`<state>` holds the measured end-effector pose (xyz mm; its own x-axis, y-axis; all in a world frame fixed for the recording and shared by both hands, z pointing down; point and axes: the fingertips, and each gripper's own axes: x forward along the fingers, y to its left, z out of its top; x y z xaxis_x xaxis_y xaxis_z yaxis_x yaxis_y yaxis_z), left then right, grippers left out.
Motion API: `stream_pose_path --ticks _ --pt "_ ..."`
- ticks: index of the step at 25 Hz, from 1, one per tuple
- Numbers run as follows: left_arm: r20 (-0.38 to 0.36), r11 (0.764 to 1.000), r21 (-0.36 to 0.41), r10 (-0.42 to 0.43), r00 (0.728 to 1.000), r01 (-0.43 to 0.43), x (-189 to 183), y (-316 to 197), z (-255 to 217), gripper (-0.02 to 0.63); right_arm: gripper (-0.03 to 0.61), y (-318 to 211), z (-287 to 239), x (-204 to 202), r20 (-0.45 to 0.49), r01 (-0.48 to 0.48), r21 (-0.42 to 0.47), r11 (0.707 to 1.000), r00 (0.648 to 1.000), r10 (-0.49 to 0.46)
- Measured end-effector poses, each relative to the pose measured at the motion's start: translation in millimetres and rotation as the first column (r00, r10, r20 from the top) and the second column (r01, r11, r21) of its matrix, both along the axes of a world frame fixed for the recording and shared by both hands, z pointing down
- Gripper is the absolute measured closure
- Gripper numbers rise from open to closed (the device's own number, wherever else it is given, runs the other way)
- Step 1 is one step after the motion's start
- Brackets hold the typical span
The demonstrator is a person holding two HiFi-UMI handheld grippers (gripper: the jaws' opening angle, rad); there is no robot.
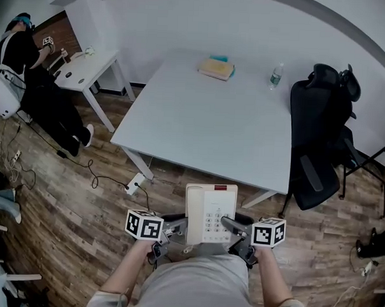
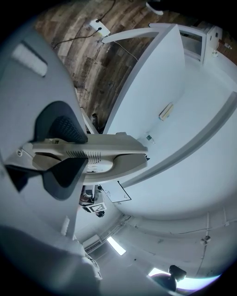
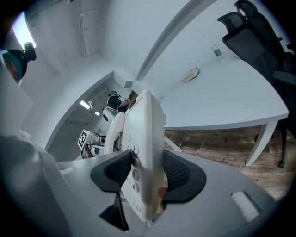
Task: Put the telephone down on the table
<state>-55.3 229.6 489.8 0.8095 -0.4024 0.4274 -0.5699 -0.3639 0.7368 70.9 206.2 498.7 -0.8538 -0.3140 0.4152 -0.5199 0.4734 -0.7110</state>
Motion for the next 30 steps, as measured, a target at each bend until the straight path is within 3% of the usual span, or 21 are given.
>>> stream_pose_path --ticks 15,30 --pt "0.007 1.000 -0.021 -0.010 1.000 0.010 3.0 -88.1 -6.0 0.489 0.356 -89.6 -5.7 2.6 0.005 0.020 -0.025 0.999 1.000 -0.020" --pt "0.011 0.996 -0.035 -0.076 0.997 0.076 6.5 -180.8 -12.5 0.489 0.356 -191.7 -12.0 2.8 0.017 0.090 -0.031 0.995 0.996 -0.089"
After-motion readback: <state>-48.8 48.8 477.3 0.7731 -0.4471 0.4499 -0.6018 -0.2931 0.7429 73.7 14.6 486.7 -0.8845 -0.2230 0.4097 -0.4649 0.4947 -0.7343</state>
